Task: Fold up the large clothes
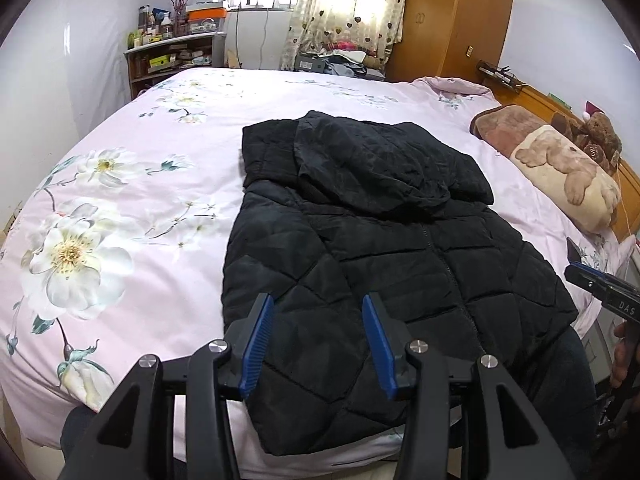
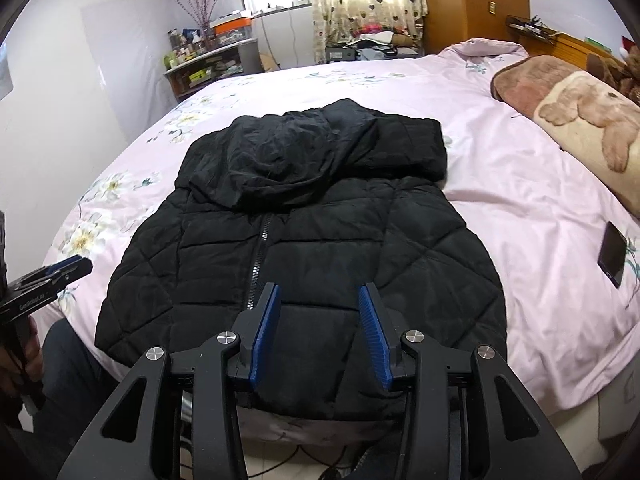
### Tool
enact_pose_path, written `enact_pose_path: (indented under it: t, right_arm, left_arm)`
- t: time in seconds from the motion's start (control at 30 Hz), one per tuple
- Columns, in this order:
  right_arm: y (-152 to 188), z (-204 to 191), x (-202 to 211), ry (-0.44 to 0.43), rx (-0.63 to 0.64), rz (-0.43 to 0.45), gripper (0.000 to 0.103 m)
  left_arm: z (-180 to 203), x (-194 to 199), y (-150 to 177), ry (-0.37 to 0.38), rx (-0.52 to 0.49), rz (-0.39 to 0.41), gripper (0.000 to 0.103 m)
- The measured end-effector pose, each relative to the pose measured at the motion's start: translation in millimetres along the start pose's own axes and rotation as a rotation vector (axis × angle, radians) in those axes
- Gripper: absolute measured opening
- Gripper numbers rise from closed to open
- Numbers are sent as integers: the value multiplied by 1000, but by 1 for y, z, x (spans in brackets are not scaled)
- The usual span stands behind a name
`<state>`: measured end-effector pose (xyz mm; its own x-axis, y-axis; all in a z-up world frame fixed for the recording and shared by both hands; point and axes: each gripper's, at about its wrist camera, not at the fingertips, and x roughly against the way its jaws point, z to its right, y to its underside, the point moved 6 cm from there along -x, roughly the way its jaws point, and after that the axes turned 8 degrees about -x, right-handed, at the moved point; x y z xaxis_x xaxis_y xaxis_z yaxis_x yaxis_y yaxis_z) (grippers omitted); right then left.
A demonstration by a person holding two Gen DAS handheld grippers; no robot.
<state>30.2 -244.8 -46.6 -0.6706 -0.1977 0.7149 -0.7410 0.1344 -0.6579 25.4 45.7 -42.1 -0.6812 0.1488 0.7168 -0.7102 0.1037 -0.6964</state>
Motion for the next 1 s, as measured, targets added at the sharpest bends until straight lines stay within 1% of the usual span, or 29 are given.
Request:
enact_pose_path:
  t: [0.07, 0.2, 0.27, 0.3, 0.43, 0.47, 0.6, 0.67, 0.73, 0.8, 0.87, 1.0]
  right_arm:
    - [1, 6, 1, 7, -8, 3, 43]
    - [0, 19, -1, 19, -38, 3, 44]
    - [-1, 28, -3, 28, -51, 0, 50]
    - [-2, 31, -4, 28, -54, 0, 52]
    - [-3, 56, -12, 56, -85, -6, 53]
    - [-4, 62, -14, 62, -99, -11, 53]
    - [-3, 90, -24, 101, -132, -35, 53]
    - [-3, 106, -30, 127, -148, -50, 56]
    - [-3, 118, -33, 142, -165, -56, 63]
    - [-3, 134, -39, 155, -195, -73, 64]
    - [-2, 146, -46, 157, -225, -95, 64]
    - [6, 164, -65, 140, -285, -167, 64]
  left_arm:
    - [-3, -1, 2, -9, 4, -3, 52]
    - [-12, -6, 4, -34, 8, -9, 54]
    - [-18, -10, 5, -44, 17, -15, 55]
    - [-21, -13, 6, -50, 20, -18, 55]
    - [-33, -25, 11, -72, 43, -40, 59]
    - [-37, -30, 14, -80, 50, -50, 60]
    - [-48, -50, 26, -95, 72, -103, 60]
    - [-53, -61, 32, -106, 78, -133, 60]
    - [-57, -72, 39, -107, 97, -164, 60]
    - [-59, -80, 44, -94, 124, -181, 62]
    - [-60, -86, 48, -89, 149, -192, 67]
    - [-57, -94, 54, -53, 188, -210, 68]
